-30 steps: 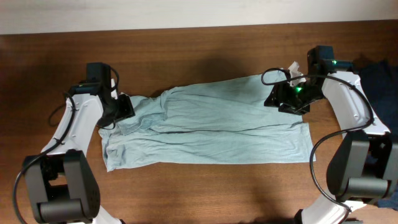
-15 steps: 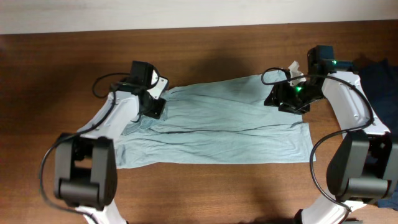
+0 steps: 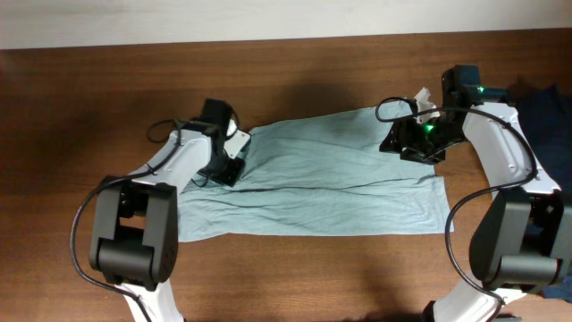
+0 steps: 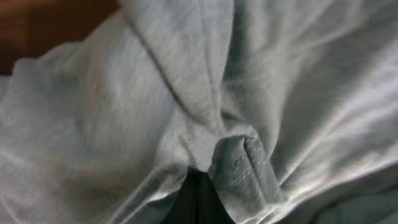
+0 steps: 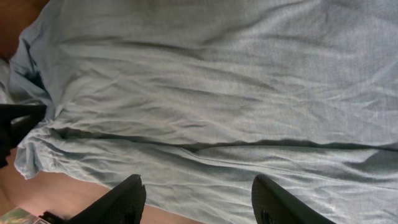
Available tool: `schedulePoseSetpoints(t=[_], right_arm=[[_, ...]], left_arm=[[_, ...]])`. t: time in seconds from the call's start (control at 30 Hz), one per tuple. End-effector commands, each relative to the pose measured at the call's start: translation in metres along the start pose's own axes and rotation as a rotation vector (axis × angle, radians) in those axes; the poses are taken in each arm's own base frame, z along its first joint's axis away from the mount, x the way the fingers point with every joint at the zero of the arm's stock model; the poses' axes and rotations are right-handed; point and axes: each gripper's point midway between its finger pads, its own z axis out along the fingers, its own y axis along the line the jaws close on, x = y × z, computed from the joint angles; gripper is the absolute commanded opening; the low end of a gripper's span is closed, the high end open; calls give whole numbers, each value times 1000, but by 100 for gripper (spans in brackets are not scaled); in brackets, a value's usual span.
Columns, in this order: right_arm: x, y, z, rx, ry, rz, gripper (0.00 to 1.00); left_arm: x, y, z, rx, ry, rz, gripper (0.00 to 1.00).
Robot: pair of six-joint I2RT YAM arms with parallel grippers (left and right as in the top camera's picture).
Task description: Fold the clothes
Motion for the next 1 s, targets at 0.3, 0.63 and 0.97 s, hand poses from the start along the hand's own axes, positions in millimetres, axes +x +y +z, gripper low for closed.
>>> schedulePoseSetpoints(t=[0.3, 0.63, 0.97], right_arm=[[-5, -4, -6, 31, -25, -19, 60], [-5, -4, -6, 31, -27, -19, 61], [-5, -4, -6, 29, -28, -21, 61]], left_arm=[[-45, 55, -67, -184, -121, -133, 22], [-22, 111, -44, -189, -80, -268, 0], [-14, 117, 1, -179, -5, -258, 0]])
